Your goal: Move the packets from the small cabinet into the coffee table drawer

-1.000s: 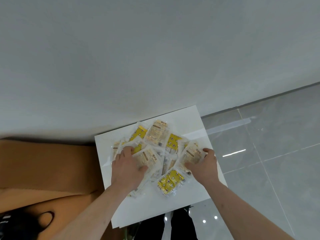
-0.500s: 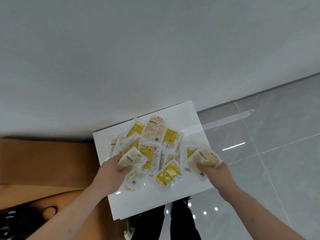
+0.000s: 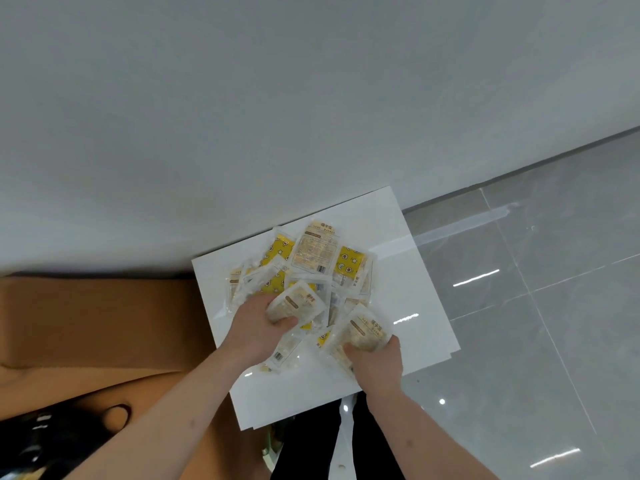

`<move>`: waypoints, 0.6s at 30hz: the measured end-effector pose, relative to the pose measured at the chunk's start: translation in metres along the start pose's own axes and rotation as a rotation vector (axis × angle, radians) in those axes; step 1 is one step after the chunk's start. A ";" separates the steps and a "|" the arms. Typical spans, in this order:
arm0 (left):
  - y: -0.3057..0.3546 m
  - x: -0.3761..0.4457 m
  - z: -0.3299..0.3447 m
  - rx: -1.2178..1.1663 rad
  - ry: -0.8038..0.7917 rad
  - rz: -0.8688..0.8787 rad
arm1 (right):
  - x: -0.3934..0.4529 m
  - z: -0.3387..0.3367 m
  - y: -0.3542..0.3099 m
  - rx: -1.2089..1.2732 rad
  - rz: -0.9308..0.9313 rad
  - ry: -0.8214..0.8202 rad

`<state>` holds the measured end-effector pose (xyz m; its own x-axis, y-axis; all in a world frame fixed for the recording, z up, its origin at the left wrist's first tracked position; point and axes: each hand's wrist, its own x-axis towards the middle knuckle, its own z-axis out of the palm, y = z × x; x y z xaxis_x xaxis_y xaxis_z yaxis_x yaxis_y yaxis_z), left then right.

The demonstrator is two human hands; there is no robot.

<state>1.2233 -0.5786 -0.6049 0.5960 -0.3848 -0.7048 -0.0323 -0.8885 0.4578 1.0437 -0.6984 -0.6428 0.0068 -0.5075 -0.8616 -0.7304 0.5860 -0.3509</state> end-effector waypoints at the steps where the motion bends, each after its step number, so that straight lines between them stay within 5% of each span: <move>1: 0.003 0.003 0.005 0.028 0.030 0.015 | 0.000 0.005 -0.003 -0.008 0.021 0.022; 6: 0.021 0.008 0.028 0.131 0.127 0.005 | 0.001 0.010 -0.005 -0.053 0.079 0.080; 12: 0.026 0.007 0.038 0.248 0.082 -0.014 | -0.004 -0.008 0.010 -0.103 -0.057 0.008; 18: 0.032 -0.032 0.021 0.095 0.184 0.160 | -0.020 -0.044 0.011 -0.041 -0.058 -0.080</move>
<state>1.1857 -0.6000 -0.5790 0.7131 -0.4783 -0.5126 -0.2079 -0.8426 0.4968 1.0053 -0.7090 -0.6134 0.1035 -0.4868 -0.8673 -0.7546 0.5296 -0.3873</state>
